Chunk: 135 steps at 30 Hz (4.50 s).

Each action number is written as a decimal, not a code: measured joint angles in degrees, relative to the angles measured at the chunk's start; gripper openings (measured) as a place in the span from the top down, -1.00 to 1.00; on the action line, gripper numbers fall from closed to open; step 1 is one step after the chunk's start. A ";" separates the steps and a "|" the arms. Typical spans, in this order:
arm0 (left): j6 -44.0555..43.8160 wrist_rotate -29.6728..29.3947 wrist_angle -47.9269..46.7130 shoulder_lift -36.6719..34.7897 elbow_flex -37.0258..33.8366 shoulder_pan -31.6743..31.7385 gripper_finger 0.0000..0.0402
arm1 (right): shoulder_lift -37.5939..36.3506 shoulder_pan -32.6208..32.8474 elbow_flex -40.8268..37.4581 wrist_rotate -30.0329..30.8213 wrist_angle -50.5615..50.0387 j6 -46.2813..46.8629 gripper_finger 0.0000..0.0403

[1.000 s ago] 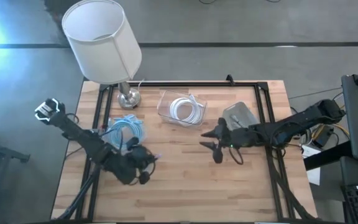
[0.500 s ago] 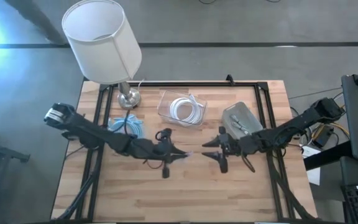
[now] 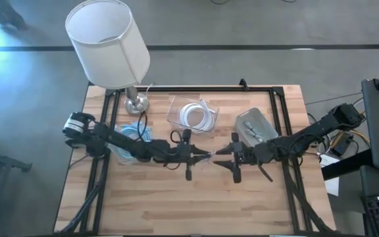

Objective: Pick & Place USB Port
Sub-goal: Put the purple USB charging cable into the gray bin

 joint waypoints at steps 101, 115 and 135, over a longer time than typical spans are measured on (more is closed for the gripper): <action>-7.92 -5.54 -26.42 2.19 -0.02 2.25 0.31 | -4.50 -3.89 1.34 5.61 -15.26 2.13 0.94; -11.70 -5.52 -36.66 2.16 -0.07 2.19 0.33 | -8.89 -4.07 1.25 26.86 -64.00 41.16 0.94; -11.34 -5.51 -35.81 2.10 -0.04 2.21 0.35 | -7.02 -4.07 -7.56 27.32 -79.24 68.63 0.79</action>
